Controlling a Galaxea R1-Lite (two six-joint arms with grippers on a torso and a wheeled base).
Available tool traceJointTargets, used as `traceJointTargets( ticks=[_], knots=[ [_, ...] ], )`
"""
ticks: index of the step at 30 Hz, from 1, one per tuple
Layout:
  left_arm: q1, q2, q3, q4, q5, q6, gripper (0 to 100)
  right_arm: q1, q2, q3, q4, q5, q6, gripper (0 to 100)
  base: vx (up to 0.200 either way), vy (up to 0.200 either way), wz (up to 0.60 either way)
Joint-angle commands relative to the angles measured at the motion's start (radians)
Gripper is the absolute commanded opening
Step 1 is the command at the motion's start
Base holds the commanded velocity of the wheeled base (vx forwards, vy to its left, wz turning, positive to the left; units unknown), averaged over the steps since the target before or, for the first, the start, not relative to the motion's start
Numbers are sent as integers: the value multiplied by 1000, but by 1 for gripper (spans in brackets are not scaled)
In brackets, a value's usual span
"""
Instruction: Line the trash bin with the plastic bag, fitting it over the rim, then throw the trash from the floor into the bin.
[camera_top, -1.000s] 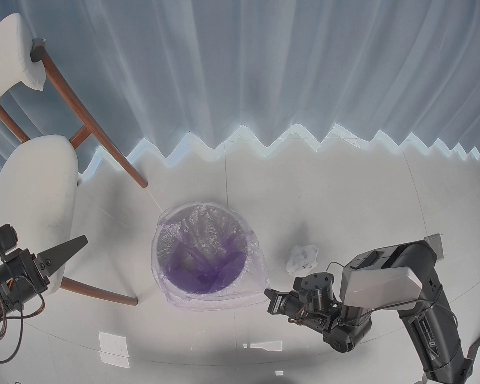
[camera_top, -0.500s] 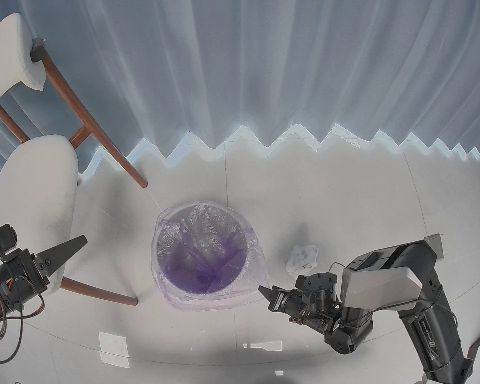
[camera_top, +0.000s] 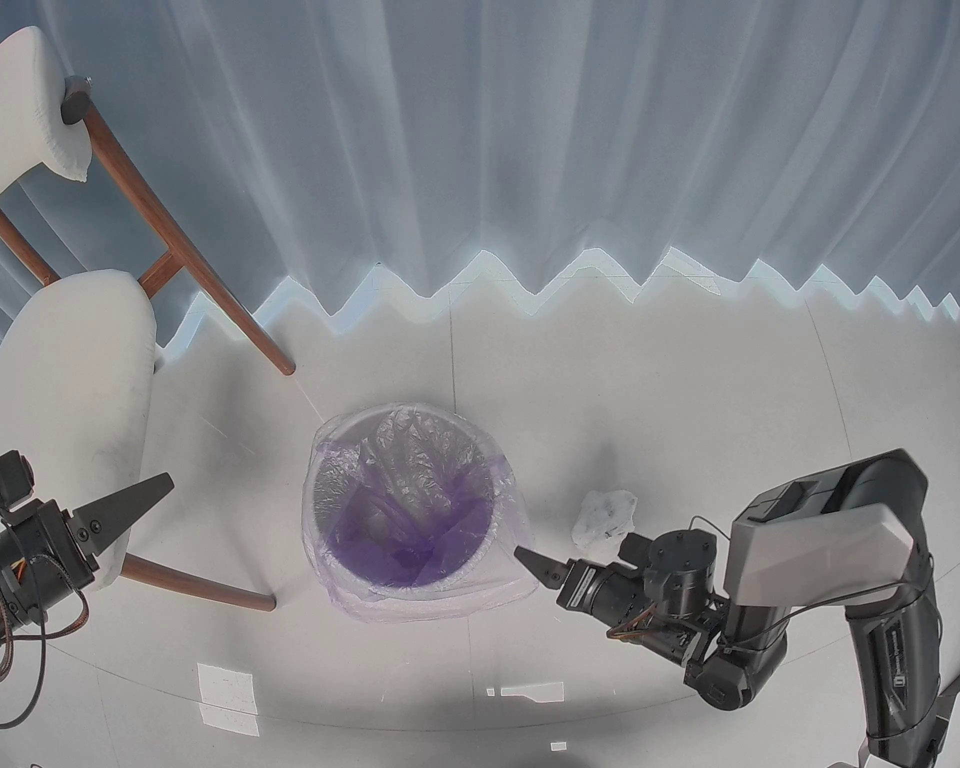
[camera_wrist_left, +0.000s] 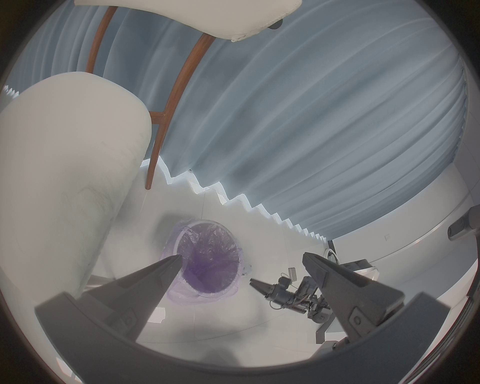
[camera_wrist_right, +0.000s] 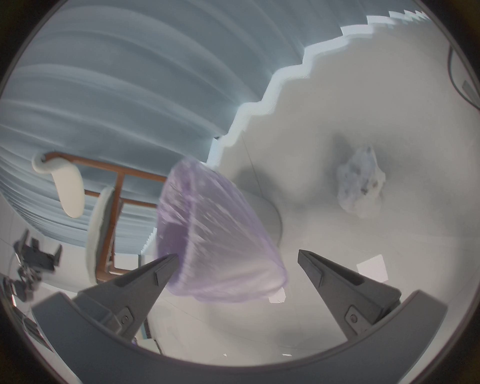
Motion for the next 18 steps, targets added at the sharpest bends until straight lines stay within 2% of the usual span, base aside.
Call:
traceJointTargets(
  ticks=[1,3,7,9,10,11,14,18],
  knots=[
    [3,-2,3,1,0,1,100,-29,-150,-30,40,8,-13,100,0,0,0],
    [5,0,2,1,-2,-2,100,-62,-178,-56,97,17,-35,100,0,0,0],
    [38,3,0,4,-14,-4,100,-177,-220,-151,218,83,-49,100,0,0,0],
    [63,1,-1,7,-62,-5,100,-225,-223,-207,301,91,-59,100,0,0,0],
    [63,1,-1,7,-62,-5,100,-225,-223,-207,301,91,-59,100,0,0,0],
    [80,0,-4,9,-109,-5,100,-265,-221,-247,385,92,-98,100,0,0,0],
    [83,-2,-4,7,-122,-7,100,-308,-203,-259,436,107,-141,100,0,0,0],
    [81,0,-9,7,-123,-5,100,-322,-154,-254,437,112,-194,100,0,0,0]
  ],
)
